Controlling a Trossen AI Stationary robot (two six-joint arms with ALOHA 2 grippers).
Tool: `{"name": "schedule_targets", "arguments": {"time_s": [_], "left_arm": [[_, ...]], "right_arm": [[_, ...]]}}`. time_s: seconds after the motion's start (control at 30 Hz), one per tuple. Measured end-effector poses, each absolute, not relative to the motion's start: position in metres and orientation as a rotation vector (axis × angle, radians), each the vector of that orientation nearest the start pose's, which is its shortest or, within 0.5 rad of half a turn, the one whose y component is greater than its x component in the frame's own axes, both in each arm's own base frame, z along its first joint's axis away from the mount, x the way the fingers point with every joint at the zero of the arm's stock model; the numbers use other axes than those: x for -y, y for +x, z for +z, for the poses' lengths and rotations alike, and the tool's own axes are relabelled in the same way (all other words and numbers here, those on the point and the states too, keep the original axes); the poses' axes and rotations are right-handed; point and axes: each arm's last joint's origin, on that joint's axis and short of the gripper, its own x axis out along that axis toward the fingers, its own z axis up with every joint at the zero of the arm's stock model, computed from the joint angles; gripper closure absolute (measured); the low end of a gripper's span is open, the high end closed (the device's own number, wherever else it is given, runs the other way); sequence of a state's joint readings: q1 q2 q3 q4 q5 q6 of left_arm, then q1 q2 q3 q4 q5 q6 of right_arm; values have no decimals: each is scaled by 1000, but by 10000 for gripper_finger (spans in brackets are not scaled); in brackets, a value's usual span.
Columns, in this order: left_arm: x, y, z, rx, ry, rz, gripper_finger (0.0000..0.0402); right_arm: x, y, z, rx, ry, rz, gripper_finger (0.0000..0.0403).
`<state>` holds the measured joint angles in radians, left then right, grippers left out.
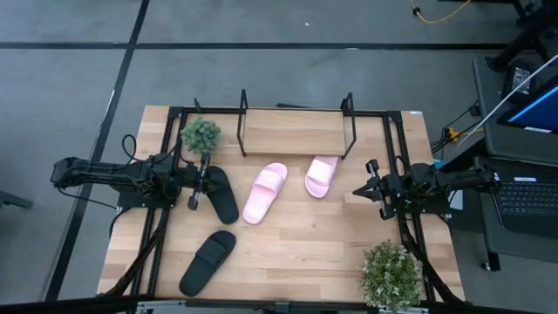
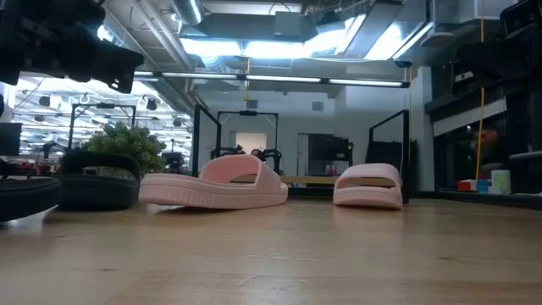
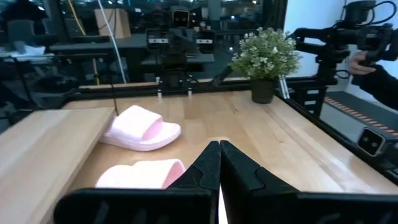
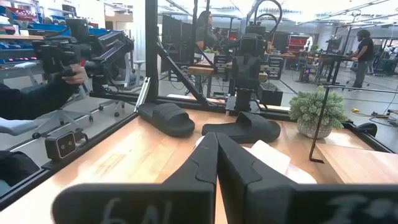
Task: Pick and place slides into the shelf
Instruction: Put the right pink slides on the shelf
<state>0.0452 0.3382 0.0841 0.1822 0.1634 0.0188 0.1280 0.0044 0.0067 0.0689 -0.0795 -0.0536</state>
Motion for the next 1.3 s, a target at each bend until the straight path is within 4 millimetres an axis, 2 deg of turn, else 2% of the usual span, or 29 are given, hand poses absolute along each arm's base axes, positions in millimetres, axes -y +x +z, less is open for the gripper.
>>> {"name": "schedule_targets", "arguments": {"time_s": [0.23, 0.53, 0.93, 1.13, 1.3], "left_arm": [[0, 122, 174, -144, -31, -128, 401], [-1, 122, 174, -135, 3, -123, 401], [-1, 122, 176, -119, 23, -117, 401], [-2, 122, 176, -119, 26, -80, 401], [-2, 122, 176, -120, 27, -69, 401]], "right_arm": [[-15, 96, 172, 77, -52, 205, 393], [-15, 96, 173, 87, -11, 208, 393], [-15, 95, 184, 193, 17, 208, 393], [-14, 91, 202, 248, -27, 201, 393], [-14, 94, 215, 218, -33, 201, 393]]}}
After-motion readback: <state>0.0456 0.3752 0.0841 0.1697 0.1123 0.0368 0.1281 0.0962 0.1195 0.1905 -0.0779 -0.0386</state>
